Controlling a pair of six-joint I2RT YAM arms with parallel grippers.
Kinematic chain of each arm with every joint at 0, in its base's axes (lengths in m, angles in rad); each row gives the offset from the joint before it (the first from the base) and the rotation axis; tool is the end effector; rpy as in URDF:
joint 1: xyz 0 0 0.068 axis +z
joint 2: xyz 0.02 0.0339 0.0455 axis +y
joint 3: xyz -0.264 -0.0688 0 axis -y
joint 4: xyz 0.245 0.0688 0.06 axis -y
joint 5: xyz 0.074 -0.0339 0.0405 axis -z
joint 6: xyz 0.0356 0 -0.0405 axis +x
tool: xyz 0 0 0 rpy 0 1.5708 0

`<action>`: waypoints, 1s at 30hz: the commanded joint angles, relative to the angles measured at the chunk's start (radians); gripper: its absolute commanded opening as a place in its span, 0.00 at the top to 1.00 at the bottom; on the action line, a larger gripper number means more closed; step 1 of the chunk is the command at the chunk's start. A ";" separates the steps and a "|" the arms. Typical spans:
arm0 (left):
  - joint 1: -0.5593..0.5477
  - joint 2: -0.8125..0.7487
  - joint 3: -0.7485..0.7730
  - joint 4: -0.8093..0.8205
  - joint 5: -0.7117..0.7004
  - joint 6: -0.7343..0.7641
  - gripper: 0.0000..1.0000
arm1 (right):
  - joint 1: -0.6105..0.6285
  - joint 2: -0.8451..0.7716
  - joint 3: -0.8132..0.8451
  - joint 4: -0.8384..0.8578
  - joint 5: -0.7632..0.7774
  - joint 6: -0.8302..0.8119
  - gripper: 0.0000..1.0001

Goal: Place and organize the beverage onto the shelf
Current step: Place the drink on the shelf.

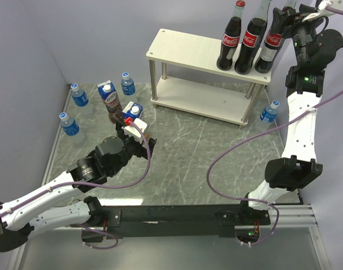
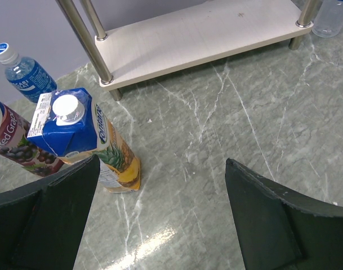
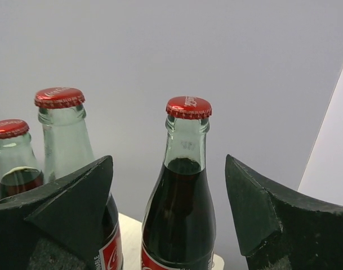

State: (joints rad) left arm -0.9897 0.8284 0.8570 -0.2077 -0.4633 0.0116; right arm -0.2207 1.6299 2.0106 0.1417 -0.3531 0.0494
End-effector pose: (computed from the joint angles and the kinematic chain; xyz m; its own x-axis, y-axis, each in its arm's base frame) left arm 0.1170 -0.1491 0.3562 -0.0919 0.1589 -0.9830 0.5074 0.8569 0.0910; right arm 0.3284 -0.0611 0.5774 0.4820 -0.0606 -0.8741 -0.1109 0.9853 -0.1295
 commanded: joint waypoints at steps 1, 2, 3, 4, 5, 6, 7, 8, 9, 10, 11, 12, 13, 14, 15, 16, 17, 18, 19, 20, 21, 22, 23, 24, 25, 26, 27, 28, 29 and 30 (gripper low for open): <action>0.003 -0.015 0.008 0.025 0.022 -0.004 0.02 | -0.009 -0.056 0.045 0.041 -0.014 0.013 0.14; 0.003 -0.014 0.008 0.024 0.022 -0.004 0.02 | -0.008 -0.061 0.050 0.039 -0.015 0.015 0.13; 0.005 -0.015 0.008 0.024 0.023 -0.004 0.02 | -0.009 -0.061 0.053 0.038 -0.015 0.015 0.13; 0.003 -0.014 0.008 0.024 0.023 -0.004 0.02 | -0.011 -0.061 0.054 0.039 -0.015 0.015 0.13; 0.003 -0.017 0.008 0.025 0.023 -0.004 0.02 | -0.009 -0.065 0.056 0.035 -0.014 0.012 0.13; 0.003 -0.017 0.008 0.024 0.023 -0.004 0.02 | -0.009 -0.067 0.060 0.033 -0.014 0.012 0.13; 0.003 -0.017 0.008 0.024 0.023 -0.004 0.02 | -0.011 -0.067 0.062 0.032 -0.014 0.010 0.13; 0.003 -0.018 0.008 0.024 0.023 -0.004 0.02 | -0.012 -0.071 0.062 0.033 -0.015 0.010 0.12; 0.003 -0.018 0.008 0.024 0.023 -0.005 0.02 | -0.014 -0.074 0.062 0.033 -0.014 0.012 0.12; 0.005 -0.020 0.008 0.024 0.025 -0.005 0.02 | -0.019 -0.076 0.063 0.033 -0.015 0.010 0.12; 0.005 -0.020 0.008 0.024 0.025 -0.004 0.02 | -0.020 -0.082 0.065 0.035 -0.015 0.012 0.12; 0.005 -0.020 0.008 0.024 0.025 -0.004 0.02 | -0.022 -0.084 0.065 0.036 -0.018 0.013 0.12; 0.003 -0.021 0.008 0.025 0.025 -0.004 0.02 | -0.023 -0.087 0.068 0.036 -0.020 0.017 0.12; 0.003 -0.020 0.007 0.024 0.025 -0.004 0.02 | -0.026 -0.090 0.073 0.033 -0.024 0.020 0.12; 0.005 -0.020 0.010 0.024 0.025 -0.004 0.02 | -0.028 -0.093 0.074 0.032 -0.026 0.020 0.12; 0.003 -0.020 0.010 0.022 0.026 -0.004 0.02 | -0.029 -0.096 0.074 0.030 -0.029 0.021 0.12; 0.005 -0.020 0.010 0.022 0.025 -0.004 0.02 | -0.029 -0.102 0.077 0.027 -0.035 0.023 0.12; 0.005 -0.020 0.010 0.022 0.023 -0.004 0.02 | -0.029 -0.107 0.074 0.027 -0.038 0.029 0.12; 0.005 -0.020 0.008 0.022 0.023 -0.004 0.02 | -0.031 -0.113 0.071 0.030 -0.043 0.030 0.12; 0.003 -0.021 0.008 0.025 0.023 -0.004 0.02 | -0.031 -0.120 0.068 0.030 -0.047 0.032 0.12; 0.005 -0.022 0.008 0.024 0.023 -0.004 0.02 | -0.031 -0.126 0.068 0.029 -0.052 0.033 0.12; 0.005 -0.022 0.007 0.024 0.023 -0.004 0.02 | -0.031 -0.128 0.068 0.027 -0.053 0.035 0.12; 0.005 -0.022 0.008 0.024 0.023 -0.004 0.02 | -0.032 -0.136 0.066 0.024 -0.053 0.035 0.12; 0.003 -0.022 0.008 0.024 0.023 -0.004 0.02 | -0.035 -0.140 0.063 0.024 -0.056 0.038 0.12; 0.005 -0.022 0.008 0.024 0.023 -0.005 0.02 | -0.035 -0.153 0.060 0.025 -0.058 0.040 0.12; 0.005 -0.022 0.008 0.024 0.023 -0.004 0.02 | -0.037 -0.160 0.053 0.027 -0.061 0.040 0.12; 0.003 -0.022 0.007 0.024 0.023 -0.004 0.02 | -0.039 -0.166 0.048 0.027 -0.061 0.041 0.12; 0.003 -0.023 0.008 0.024 0.023 -0.004 0.02 | -0.042 -0.183 0.043 0.027 -0.066 0.043 0.11; 0.003 -0.023 0.008 0.024 0.023 -0.004 0.02 | -0.045 -0.192 0.036 0.022 -0.070 0.043 0.12; 0.003 -0.023 0.008 0.024 0.023 -0.005 0.02 | -0.051 -0.202 0.030 0.019 -0.075 0.044 0.11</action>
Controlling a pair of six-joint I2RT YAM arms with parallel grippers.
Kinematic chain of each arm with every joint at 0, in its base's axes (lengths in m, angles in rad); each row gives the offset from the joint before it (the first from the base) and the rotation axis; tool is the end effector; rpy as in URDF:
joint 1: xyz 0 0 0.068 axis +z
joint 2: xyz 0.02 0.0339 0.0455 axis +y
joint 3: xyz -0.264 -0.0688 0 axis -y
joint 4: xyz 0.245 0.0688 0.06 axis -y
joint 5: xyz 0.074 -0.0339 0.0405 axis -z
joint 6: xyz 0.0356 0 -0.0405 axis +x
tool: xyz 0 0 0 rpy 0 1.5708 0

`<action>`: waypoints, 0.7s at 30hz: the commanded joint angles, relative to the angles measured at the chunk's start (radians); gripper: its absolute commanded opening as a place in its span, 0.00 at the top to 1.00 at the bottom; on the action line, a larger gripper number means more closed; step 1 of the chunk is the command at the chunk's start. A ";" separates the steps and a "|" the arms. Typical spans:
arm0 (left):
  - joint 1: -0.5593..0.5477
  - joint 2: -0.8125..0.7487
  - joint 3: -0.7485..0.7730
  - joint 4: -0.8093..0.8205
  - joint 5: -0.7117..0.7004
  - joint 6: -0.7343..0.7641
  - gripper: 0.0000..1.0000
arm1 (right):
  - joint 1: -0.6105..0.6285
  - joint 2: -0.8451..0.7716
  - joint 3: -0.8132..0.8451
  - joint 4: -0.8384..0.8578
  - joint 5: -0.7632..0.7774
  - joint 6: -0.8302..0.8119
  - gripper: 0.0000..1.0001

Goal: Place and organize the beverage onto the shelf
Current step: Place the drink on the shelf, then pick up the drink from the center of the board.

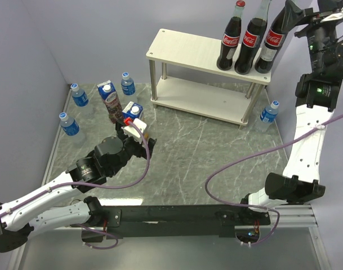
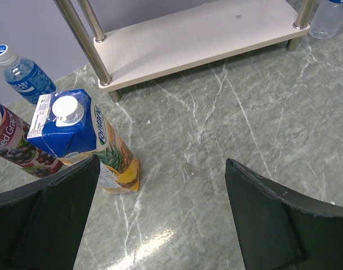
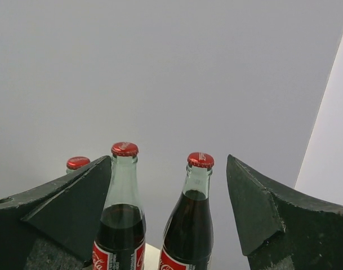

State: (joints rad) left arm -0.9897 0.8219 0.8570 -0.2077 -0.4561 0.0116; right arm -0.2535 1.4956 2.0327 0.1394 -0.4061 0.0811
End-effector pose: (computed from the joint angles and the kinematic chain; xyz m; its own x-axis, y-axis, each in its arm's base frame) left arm 0.1160 -0.1480 0.3572 -0.0883 0.1535 -0.9842 0.5133 0.8538 0.0871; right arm 0.2583 -0.0524 0.6205 0.5986 -0.0782 -0.7972 -0.1167 0.9761 -0.1833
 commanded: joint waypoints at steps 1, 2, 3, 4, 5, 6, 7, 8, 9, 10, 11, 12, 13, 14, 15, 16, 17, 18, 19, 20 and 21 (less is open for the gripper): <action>0.005 -0.017 0.008 0.024 0.016 -0.005 0.02 | -0.023 -0.078 0.004 0.017 -0.028 0.011 0.11; 0.005 -0.020 0.008 0.022 0.017 -0.004 0.02 | -0.026 -0.101 -0.003 -0.001 -0.040 0.014 0.12; 0.003 -0.020 0.008 0.024 0.017 -0.004 0.02 | -0.032 -0.115 -0.011 -0.010 -0.049 0.014 0.11; 0.003 -0.021 0.008 0.025 0.019 -0.004 0.02 | -0.045 -0.147 -0.020 -0.018 -0.059 0.016 0.11; 0.003 -0.027 0.008 0.025 0.019 -0.004 0.02 | -0.053 -0.165 -0.044 -0.040 -0.088 0.017 0.11; 0.005 -0.027 0.010 0.024 0.020 -0.004 0.02 | -0.062 -0.184 -0.055 -0.053 -0.105 0.020 0.11; 0.003 -0.030 0.010 0.024 0.022 -0.004 0.02 | -0.070 -0.222 -0.068 -0.070 -0.121 0.020 0.11; 0.003 -0.035 0.010 0.022 0.023 -0.004 0.02 | -0.084 -0.241 -0.092 -0.114 -0.163 0.017 0.11; 0.003 -0.036 0.011 0.022 0.023 -0.004 0.02 | -0.092 -0.261 -0.104 -0.133 -0.189 0.005 0.12; 0.003 -0.038 0.011 0.022 0.023 -0.005 0.02 | -0.098 -0.303 -0.120 -0.174 -0.229 -0.010 0.11; 0.003 -0.044 0.014 0.019 0.023 -0.004 0.02 | -0.108 -0.328 -0.162 -0.237 -0.267 -0.030 0.11; 0.003 -0.046 0.014 0.021 0.023 -0.005 0.02 | -0.113 -0.357 -0.196 -0.262 -0.352 -0.070 0.11; 0.005 -0.050 0.014 0.022 0.023 -0.004 0.02 | -0.116 -0.414 -0.228 -0.291 -0.397 -0.107 0.10; 0.003 -0.055 0.013 0.025 0.023 -0.039 0.01 | -0.118 -0.443 -0.288 -0.373 -0.433 -0.144 0.10; 0.005 -0.058 0.014 0.025 0.023 -0.042 0.01 | -0.118 -0.474 -0.320 -0.414 -0.497 -0.208 0.10; 0.003 -0.061 0.016 0.027 0.023 -0.044 0.00 | -0.118 -0.529 -0.350 -0.457 -0.519 -0.239 0.09; 0.005 -0.066 0.016 0.027 0.022 -0.050 0.00 | -0.119 -0.555 -0.402 -0.548 -0.536 -0.269 0.09; 0.005 -0.067 0.017 0.028 0.019 -0.053 0.00 | -0.118 -0.581 -0.432 -0.590 -0.557 -0.334 0.09; 0.003 -0.070 0.017 0.030 0.016 -0.056 0.00 | -0.118 -0.625 -0.462 -0.628 -0.588 -0.361 0.09; 0.005 -0.070 0.019 0.030 0.014 -0.064 0.01 | -0.118 -0.649 -0.530 -0.683 -0.602 -0.382 0.09; 0.003 -0.073 0.020 0.031 0.008 -0.068 0.01 | -0.118 -0.669 -0.567 -0.705 -0.617 -0.421 0.09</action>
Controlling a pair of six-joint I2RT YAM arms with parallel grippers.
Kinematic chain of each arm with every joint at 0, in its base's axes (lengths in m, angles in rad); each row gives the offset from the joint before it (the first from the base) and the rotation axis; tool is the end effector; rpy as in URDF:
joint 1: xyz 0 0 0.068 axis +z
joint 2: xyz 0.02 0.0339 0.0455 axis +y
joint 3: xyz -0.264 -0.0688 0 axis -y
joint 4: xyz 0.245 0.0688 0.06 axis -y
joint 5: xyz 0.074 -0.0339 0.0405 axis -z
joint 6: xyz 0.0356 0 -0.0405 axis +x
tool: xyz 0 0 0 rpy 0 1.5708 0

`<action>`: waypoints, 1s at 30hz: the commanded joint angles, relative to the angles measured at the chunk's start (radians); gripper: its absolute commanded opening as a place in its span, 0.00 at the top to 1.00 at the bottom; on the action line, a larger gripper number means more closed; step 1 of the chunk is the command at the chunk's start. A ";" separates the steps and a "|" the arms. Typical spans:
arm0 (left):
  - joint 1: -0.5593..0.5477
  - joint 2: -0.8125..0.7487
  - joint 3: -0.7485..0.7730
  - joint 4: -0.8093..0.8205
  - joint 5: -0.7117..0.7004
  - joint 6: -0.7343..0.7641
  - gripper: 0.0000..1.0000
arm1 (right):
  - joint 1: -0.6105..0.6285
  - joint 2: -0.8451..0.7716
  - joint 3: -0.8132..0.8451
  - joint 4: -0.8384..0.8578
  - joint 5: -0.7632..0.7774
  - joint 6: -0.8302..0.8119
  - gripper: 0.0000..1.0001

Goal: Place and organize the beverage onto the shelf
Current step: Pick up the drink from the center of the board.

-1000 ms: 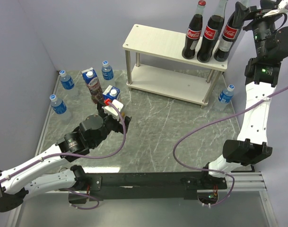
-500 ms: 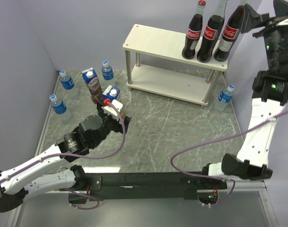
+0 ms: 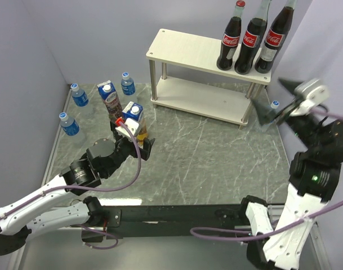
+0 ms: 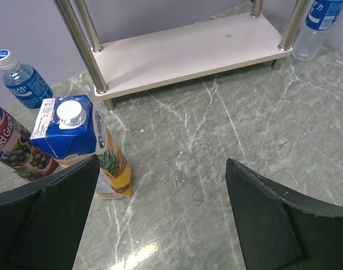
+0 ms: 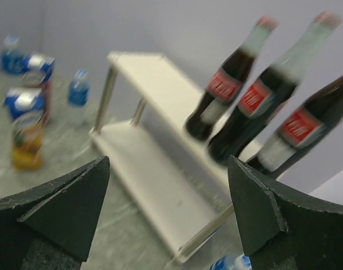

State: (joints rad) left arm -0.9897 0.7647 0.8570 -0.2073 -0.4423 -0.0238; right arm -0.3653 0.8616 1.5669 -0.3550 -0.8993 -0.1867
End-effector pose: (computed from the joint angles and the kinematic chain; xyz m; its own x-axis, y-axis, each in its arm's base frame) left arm 0.1079 -0.1366 0.3664 -0.0754 0.0756 -0.9943 0.5204 0.8536 0.0255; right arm 0.0903 -0.0047 0.5514 0.4012 -0.2771 -0.8731 -0.3970 0.8064 -0.4383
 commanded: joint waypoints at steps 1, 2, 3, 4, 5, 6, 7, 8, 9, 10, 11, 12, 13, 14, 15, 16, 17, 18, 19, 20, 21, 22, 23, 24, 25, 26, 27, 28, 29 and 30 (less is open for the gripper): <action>0.006 -0.016 0.023 0.032 -0.006 -0.037 0.00 | -0.006 -0.073 -0.138 -0.234 -0.150 -0.177 0.09; 0.008 -0.024 0.024 0.032 -0.007 -0.048 0.00 | -0.006 -0.091 -0.210 -0.272 -0.156 -0.200 0.09; 0.006 -0.024 0.028 0.034 -0.009 -0.054 0.00 | -0.006 -0.110 -0.247 -0.288 -0.161 -0.238 0.09; 0.011 -0.033 0.030 0.037 -0.012 -0.070 0.00 | -0.004 -0.137 -0.316 -0.298 -0.176 -0.253 0.10; 0.011 -0.036 0.033 0.037 -0.012 -0.077 0.01 | -0.004 -0.151 -0.347 -0.333 -0.181 -0.275 0.10; 0.010 -0.041 0.040 0.039 -0.012 -0.083 0.00 | -0.003 -0.160 -0.375 -0.349 -0.188 -0.313 0.10; 0.010 -0.044 0.045 0.039 -0.012 -0.091 0.01 | -0.001 -0.174 -0.404 -0.360 -0.199 -0.322 0.11; 0.011 -0.051 0.050 0.034 -0.013 -0.109 0.01 | 0.006 -0.180 -0.456 -0.401 -0.216 -0.342 0.11; 0.013 -0.053 0.059 0.032 -0.015 -0.117 0.01 | 0.012 -0.180 -0.478 -0.420 -0.222 -0.388 0.11; 0.014 -0.054 0.062 0.031 -0.015 -0.128 0.00 | 0.023 -0.180 -0.505 -0.423 -0.224 -0.387 0.11; 0.016 -0.061 0.062 0.022 -0.021 -0.163 0.00 | 0.046 -0.180 -0.568 -0.411 -0.222 -0.379 0.11; 0.017 -0.062 0.051 0.017 -0.019 -0.185 0.00 | 0.061 -0.179 -0.600 -0.400 -0.207 -0.373 0.11; 0.020 -0.065 0.047 0.008 -0.016 -0.203 0.00 | 0.081 -0.177 -0.666 -0.382 -0.191 -0.361 0.11; 0.020 -0.067 0.040 0.000 -0.015 -0.237 0.01 | 0.119 -0.179 -0.700 -0.330 -0.172 -0.346 0.11; 0.022 -0.068 0.036 -0.023 -0.022 -0.252 0.00 | 0.149 -0.179 -0.732 -0.300 -0.114 -0.318 0.11; 0.023 -0.068 0.034 -0.033 -0.030 -0.266 0.00 | 0.176 -0.182 -0.793 -0.270 -0.080 -0.298 0.11; 0.026 -0.071 0.034 -0.043 -0.050 -0.289 0.01 | 0.237 -0.179 -0.818 -0.206 -0.037 -0.251 0.11; 0.031 -0.068 0.037 -0.065 -0.056 -0.297 0.01 | 0.264 -0.174 -0.835 -0.187 -0.001 -0.240 0.11; 0.045 -0.067 0.042 -0.073 -0.059 -0.304 0.00 | 0.284 -0.155 -0.835 -0.183 0.064 -0.232 0.11; 0.055 -0.056 0.053 -0.082 -0.059 -0.309 0.00 | 0.301 -0.142 -0.815 -0.179 0.089 -0.196 0.11; 0.071 -0.048 0.059 -0.095 -0.055 -0.312 0.01 | 0.308 -0.128 -0.808 -0.173 0.108 -0.180 0.11; 0.113 -0.039 0.068 -0.102 -0.040 -0.318 0.01 | 0.307 -0.101 -0.797 -0.170 0.117 -0.172 0.11; 0.143 -0.016 0.083 -0.106 -0.020 -0.323 0.00 | 0.310 -0.090 -0.792 -0.182 0.119 -0.184 0.11; 0.175 -0.004 0.089 -0.110 0.035 -0.329 0.00 | 0.313 -0.081 -0.786 -0.197 0.120 -0.198 0.11; 0.244 0.019 0.096 -0.109 0.065 -0.335 0.01 | 0.316 -0.069 -0.779 -0.212 0.117 -0.212 0.11; 0.276 0.030 0.100 -0.106 0.089 -0.338 0.00 | 0.316 -0.068 -0.780 -0.234 0.115 -0.241 0.11; 0.307 0.039 0.102 -0.101 0.114 -0.341 0.01 | 0.316 -0.072 -0.785 -0.242 0.119 -0.256 0.11; 0.362 0.045 0.103 -0.096 0.152 -0.343 0.00 | 0.315 -0.079 -0.795 -0.246 0.120 -0.267 0.11; 0.388 0.062 0.109 -0.098 0.171 -0.350 0.01 | 0.313 -0.084 -0.797 -0.259 0.131 -0.290 0.11; 0.411 0.068 0.115 -0.101 0.186 -0.353 0.01 | 0.316 -0.085 -0.798 -0.262 0.134 -0.298 0.11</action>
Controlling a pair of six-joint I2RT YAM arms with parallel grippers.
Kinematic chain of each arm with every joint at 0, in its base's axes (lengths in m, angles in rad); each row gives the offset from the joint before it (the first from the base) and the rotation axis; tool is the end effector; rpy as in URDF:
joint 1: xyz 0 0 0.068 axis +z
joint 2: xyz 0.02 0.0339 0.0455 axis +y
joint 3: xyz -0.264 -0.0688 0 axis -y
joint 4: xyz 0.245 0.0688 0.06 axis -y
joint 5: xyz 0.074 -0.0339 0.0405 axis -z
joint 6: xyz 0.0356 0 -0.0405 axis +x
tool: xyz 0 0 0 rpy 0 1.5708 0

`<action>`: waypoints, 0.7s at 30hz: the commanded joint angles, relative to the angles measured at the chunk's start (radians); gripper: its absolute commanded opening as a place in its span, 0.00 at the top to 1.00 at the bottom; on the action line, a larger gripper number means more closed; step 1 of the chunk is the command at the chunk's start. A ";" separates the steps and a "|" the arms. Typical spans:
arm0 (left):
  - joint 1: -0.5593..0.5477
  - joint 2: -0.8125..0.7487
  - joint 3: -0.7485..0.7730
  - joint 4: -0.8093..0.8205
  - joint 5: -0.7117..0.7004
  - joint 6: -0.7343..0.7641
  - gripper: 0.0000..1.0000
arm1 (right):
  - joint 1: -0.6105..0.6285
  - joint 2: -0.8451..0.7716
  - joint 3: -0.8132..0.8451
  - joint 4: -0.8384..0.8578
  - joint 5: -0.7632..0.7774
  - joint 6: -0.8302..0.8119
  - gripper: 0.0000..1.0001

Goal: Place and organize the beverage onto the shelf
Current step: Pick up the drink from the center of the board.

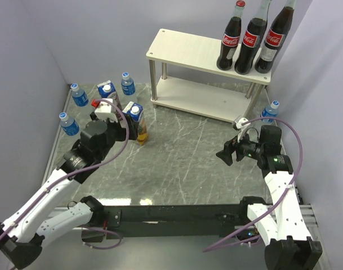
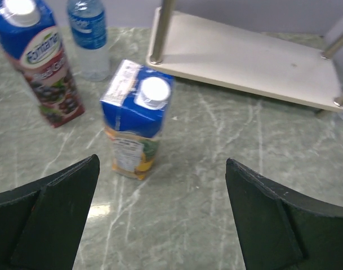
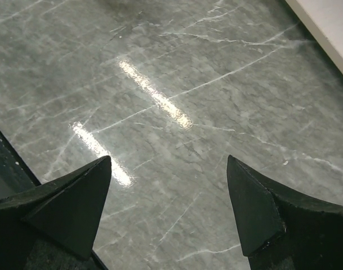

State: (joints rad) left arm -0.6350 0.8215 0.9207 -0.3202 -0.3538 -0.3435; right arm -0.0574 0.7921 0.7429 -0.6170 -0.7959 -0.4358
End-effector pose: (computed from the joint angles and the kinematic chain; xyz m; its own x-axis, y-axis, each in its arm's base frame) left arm 0.1545 -0.0985 0.3672 -0.2619 -0.1994 -0.9443 0.2083 0.9437 -0.2571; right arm 0.1612 0.0162 0.2882 -0.3395 -0.2763 -0.8991 -0.7324 0.6774 0.0684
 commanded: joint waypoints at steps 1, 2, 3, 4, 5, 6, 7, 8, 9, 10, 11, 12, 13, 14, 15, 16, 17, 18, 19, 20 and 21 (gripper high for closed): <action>0.101 0.028 0.056 -0.002 0.120 -0.040 0.01 | 0.005 -0.022 0.026 0.000 0.035 -0.049 0.11; 0.124 0.036 0.070 -0.011 0.133 -0.043 0.01 | 0.007 -0.024 0.024 -0.001 0.035 -0.055 0.11; 0.145 0.041 0.078 -0.019 0.147 -0.043 0.01 | 0.005 -0.022 0.026 -0.004 0.035 -0.058 0.11; 0.188 0.053 0.084 -0.028 0.179 -0.048 0.02 | 0.005 -0.016 0.032 -0.009 0.035 -0.063 0.11; 0.210 0.056 0.093 -0.040 0.193 -0.052 0.02 | 0.005 -0.013 0.032 -0.019 0.035 -0.073 0.11; 0.230 0.060 0.098 -0.048 0.206 -0.054 0.03 | 0.005 -0.007 0.035 -0.024 0.043 -0.081 0.11; 0.263 0.064 0.101 -0.054 0.216 -0.060 0.04 | 0.007 -0.004 0.036 -0.027 0.047 -0.086 0.11; 0.277 0.070 0.104 -0.059 0.237 -0.064 0.04 | 0.004 -0.002 0.033 -0.032 0.050 -0.099 0.11; 0.290 0.071 0.104 -0.059 0.246 -0.068 0.04 | 0.005 0.002 0.032 -0.032 0.060 -0.106 0.11; 0.310 0.076 0.104 -0.057 0.254 -0.071 0.04 | 0.002 0.004 0.032 -0.033 0.061 -0.109 0.11; 0.319 0.080 0.104 -0.053 0.269 -0.071 0.04 | -0.005 0.006 0.032 -0.041 0.060 -0.118 0.11; 0.328 0.085 0.109 -0.054 0.274 -0.069 0.04 | -0.010 0.007 0.032 -0.044 0.054 -0.122 0.11; 0.345 0.106 0.116 -0.057 0.282 -0.062 0.04 | -0.013 0.009 0.032 -0.055 0.044 -0.126 0.11; 0.353 0.123 0.141 -0.060 0.288 -0.058 0.05 | -0.018 0.009 0.033 -0.059 0.040 -0.135 0.11; 0.371 0.139 0.156 -0.075 0.302 -0.054 0.05 | -0.024 0.009 0.035 -0.062 0.035 -0.138 0.11; 0.379 0.172 0.171 -0.077 0.308 -0.043 0.05 | -0.028 0.007 0.033 -0.066 0.028 -0.141 0.11; 0.386 0.188 0.200 -0.077 0.314 -0.037 0.05 | -0.032 0.006 0.035 -0.072 0.023 -0.149 0.11; 0.403 0.203 0.214 -0.077 0.322 -0.032 0.05 | -0.039 0.002 0.035 -0.072 0.020 -0.152 0.11; 0.411 0.235 0.228 -0.072 0.329 -0.028 0.06 | -0.044 0.001 0.035 -0.076 0.017 -0.155 0.11; 0.417 0.252 0.257 -0.074 0.346 -0.022 0.06 | -0.050 -0.002 0.035 -0.081 0.011 -0.161 0.11; 0.423 0.269 0.271 -0.072 0.373 -0.014 0.06 | -0.056 -0.005 0.033 -0.084 0.006 -0.165 0.11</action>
State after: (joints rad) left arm -0.2317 1.0603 1.1133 -0.4099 -0.0593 -0.3824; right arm -0.0952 0.8005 0.7441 -0.6846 -0.7570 -0.5678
